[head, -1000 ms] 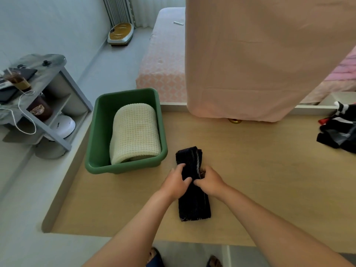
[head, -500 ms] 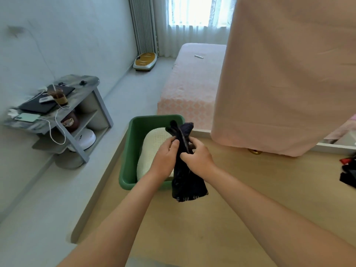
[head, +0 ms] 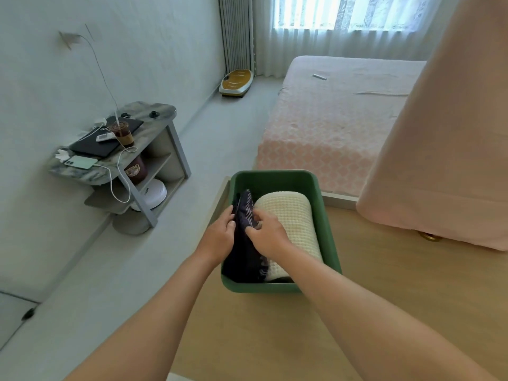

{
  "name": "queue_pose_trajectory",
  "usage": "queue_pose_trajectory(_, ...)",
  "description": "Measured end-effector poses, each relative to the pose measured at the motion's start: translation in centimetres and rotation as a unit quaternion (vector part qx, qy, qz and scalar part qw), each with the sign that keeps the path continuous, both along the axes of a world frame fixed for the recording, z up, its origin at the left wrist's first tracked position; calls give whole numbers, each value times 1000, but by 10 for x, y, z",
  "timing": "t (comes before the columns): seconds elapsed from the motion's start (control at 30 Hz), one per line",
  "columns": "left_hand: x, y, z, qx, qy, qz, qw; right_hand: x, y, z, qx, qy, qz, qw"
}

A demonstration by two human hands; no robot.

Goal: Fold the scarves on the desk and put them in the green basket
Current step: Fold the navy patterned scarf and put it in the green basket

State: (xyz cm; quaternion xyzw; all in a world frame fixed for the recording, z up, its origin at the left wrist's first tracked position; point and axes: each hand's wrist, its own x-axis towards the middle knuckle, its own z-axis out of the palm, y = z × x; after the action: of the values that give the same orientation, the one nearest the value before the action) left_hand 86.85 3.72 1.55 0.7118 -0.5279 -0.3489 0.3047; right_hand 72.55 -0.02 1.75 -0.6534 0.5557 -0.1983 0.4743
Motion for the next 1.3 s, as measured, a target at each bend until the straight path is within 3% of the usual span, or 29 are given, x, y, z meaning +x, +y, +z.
queue_pose_trajectory(0.17,10,2,-24,-29,-162,-99,981,2,1,-25,44,15,7,999)
queue_pose_trajectory(0.27,7,5,-27,-25,-285,-142,948,10,-1,-31,60,73,89,991)
queue_pose_trajectory(0.37,4,5,-29,-18,-323,-170,931,8,-6,-35,50,107,137,984)
queue_pose_trajectory(0.47,4,4,-31,27,-392,-232,890,-8,-9,-28,-55,80,67,993)
queue_pose_trajectory(0.53,4,3,-30,62,-467,-269,840,-23,-6,-27,-174,98,45,979)
queue_pose_trajectory(0.63,-4,3,-27,95,-539,-274,791,-42,1,-29,-218,198,148,944)
queue_pose_trajectory(0.7,-15,4,-26,84,-555,-257,787,-52,8,-30,-226,251,199,920)
queue_pose_trajectory(0.77,-31,8,-26,57,-537,-249,804,-63,16,-31,-249,284,212,901)
queue_pose_trajectory(0.87,-49,23,-29,88,-404,-206,887,-86,26,-35,-239,320,223,889)
queue_pose_trajectory(0.9,-52,28,-31,106,-380,-207,895,-93,29,-37,-234,322,232,888)
queue_pose_trajectory(1.03,-55,40,-41,123,-381,-220,889,-106,36,-41,-216,339,285,870)
queue_pose_trajectory(1.3,-19,41,-46,127,-416,-207,876,-63,48,-46,-173,292,286,896)
